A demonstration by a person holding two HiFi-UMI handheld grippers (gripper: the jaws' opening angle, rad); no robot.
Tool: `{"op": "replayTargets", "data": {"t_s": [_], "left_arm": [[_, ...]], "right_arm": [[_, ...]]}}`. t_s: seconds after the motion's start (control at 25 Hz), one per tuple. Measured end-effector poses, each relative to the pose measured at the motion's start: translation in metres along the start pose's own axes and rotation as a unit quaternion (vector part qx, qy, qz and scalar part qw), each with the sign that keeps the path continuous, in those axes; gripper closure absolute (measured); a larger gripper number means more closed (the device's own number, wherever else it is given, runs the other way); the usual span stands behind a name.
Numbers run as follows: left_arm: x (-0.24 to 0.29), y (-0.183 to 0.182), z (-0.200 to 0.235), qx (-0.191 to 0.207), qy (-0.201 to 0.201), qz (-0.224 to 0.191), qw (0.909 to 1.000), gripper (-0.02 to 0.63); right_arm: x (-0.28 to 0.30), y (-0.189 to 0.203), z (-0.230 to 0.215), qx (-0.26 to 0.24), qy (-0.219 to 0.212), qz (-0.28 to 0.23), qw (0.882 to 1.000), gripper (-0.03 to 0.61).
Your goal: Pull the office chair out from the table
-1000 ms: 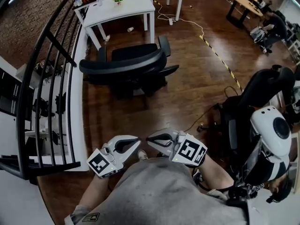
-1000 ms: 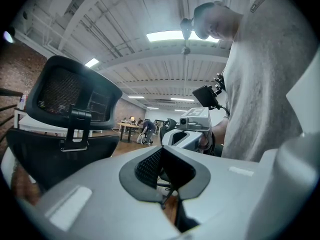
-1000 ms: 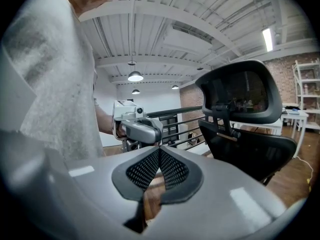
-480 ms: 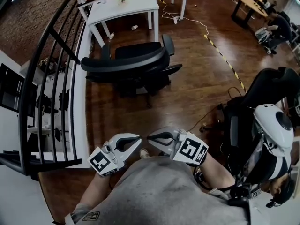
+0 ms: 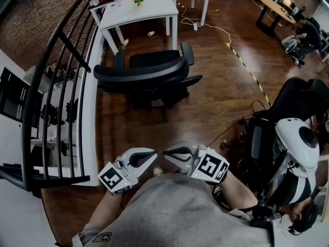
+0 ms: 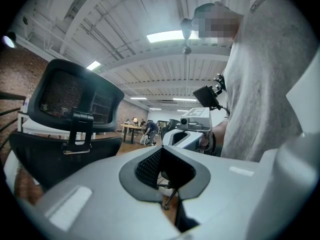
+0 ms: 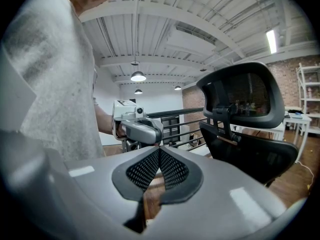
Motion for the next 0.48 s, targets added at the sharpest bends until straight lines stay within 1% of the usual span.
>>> {"op": "replayTargets", "data": {"t_s": [0.16, 0.28, 0.48], "left_arm": [[0.0003, -0.0048, 0.0008, 0.007, 0.0, -0.003, 1.0, 0.611], [-0.0015, -0.002, 0.002, -0.001, -0.006, 0.001, 1.0, 0.611], [-0.0023, -0.002, 0.0035, 0.002, -0.007, 0.002, 1.0, 0.611]], "right_arm": [[-0.0002, -0.0029, -0.0005, -0.002, 0.001, -0.001, 1.0, 0.572], [0.0003, -0.0041, -0.0015, -0.003, 0.001, -0.002, 1.0, 0.572], [0.0022, -0.0057, -0.0023, -0.004, 0.0, 0.001, 1.0, 0.572]]}}
Point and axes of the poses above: the fingertips, and each gripper's own axes: x forward along the fingers, z to its left, y out of its underside, the point moved 8 cm from there along -x, backward along the fingers, and after that the axes turned 12 degrees about y, right-handed, at the moved point
